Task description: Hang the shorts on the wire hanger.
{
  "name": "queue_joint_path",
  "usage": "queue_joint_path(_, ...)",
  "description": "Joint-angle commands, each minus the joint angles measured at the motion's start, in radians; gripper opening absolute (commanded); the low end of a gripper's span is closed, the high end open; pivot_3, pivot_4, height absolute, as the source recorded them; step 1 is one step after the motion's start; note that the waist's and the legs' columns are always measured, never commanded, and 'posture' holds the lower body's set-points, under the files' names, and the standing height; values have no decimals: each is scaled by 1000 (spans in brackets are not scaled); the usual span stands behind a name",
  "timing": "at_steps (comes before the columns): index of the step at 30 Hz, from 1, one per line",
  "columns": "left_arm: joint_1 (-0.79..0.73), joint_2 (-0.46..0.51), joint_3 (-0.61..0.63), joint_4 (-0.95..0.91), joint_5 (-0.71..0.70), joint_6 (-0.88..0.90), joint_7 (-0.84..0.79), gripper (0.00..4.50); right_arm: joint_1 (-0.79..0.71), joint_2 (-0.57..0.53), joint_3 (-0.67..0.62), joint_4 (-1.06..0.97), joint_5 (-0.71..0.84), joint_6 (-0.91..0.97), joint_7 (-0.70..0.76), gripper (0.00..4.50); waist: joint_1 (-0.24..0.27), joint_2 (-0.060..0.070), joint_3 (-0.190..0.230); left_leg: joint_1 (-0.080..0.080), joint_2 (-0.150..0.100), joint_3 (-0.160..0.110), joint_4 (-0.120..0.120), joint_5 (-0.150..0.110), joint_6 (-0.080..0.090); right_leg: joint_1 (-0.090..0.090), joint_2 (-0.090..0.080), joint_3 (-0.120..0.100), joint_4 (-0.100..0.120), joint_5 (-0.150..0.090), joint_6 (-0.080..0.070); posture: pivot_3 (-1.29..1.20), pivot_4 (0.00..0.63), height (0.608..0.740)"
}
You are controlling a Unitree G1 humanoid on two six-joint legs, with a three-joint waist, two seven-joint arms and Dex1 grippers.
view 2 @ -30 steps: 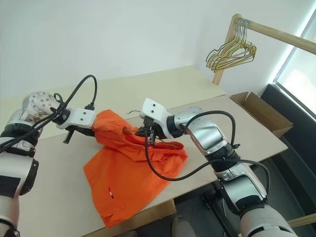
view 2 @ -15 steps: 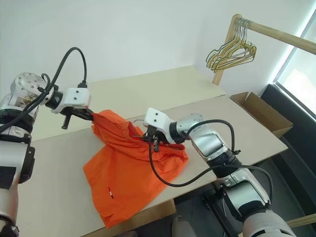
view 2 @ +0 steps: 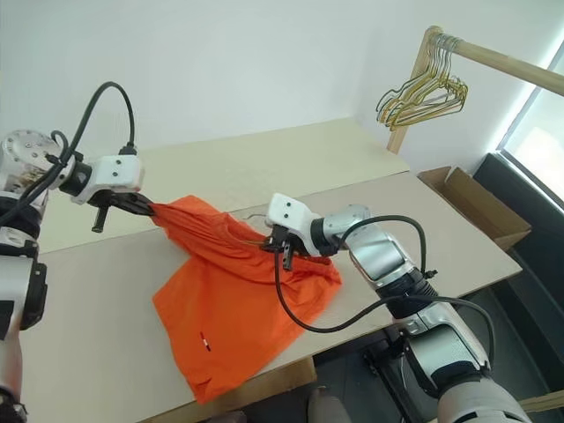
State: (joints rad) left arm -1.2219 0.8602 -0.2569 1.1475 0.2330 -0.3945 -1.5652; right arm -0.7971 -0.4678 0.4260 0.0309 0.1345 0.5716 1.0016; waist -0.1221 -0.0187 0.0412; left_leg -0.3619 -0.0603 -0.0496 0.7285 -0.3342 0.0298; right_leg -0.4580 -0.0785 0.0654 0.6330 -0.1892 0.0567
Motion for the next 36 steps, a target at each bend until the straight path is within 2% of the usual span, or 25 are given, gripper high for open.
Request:
queue_joint_path(1, 13, 38, 20, -16, -7, 0, 2, 20, 0, -27, -62, -9, 13, 2, 7, 0, 1, 0, 0, 0, 0, 0, 0, 0, 0, 0, 0, 0, 0, 0, 0, -8, 0, 740)
queue_joint_path(7, 55, 51, 24, -33, -15, -1, -11, 20, -1, -52, -93, -12, 31, 5, 26, 0, 4, 0, 0, 0, 0, 0, 0, 0, 0, 0, 0, 0, 0, 0, 0, -8, 0, 740)
queue_joint_path(17, 74, -29, 66, -86, -73, 23, 1, 20, -53, -24, -88, 8, 44, 29, 27, 0, 6, 0, 0, 0, 0, 0, 1, 0, 0, 0, 0, 0, 0, 0, 0, -20, 0, 740)
queue_joint_path(28, 134, -12, 61, -141, -84, 3, -14, 20, -88, -19, -115, 21, 67, 44, 50, 0, -1, 0, 0, 0, 0, 0, 1, 0, 0, 0, 0, 0, 0, 0, 0, -19, 0, 740)
queue_joint_path(32, 140, 32, 35, -130, -61, -40, -47, 907, -88, -20, -115, 23, 64, 42, 56, 0, -3, 0, 0, 0, 0, 0, 1, 0, 0, 0, 0, 0, 0, 0, 0, -13, 0, 740)
queue_joint_path(36, 118, 45, 39, -107, -53, -44, -37, 2215, -94, -27, -116, 28, 61, 36, 69, 0, 1, 0, 0, 0, 0, 0, 1, 0, 0, 0, 0, 0, 0, 0, 0, -13, 0, 740)
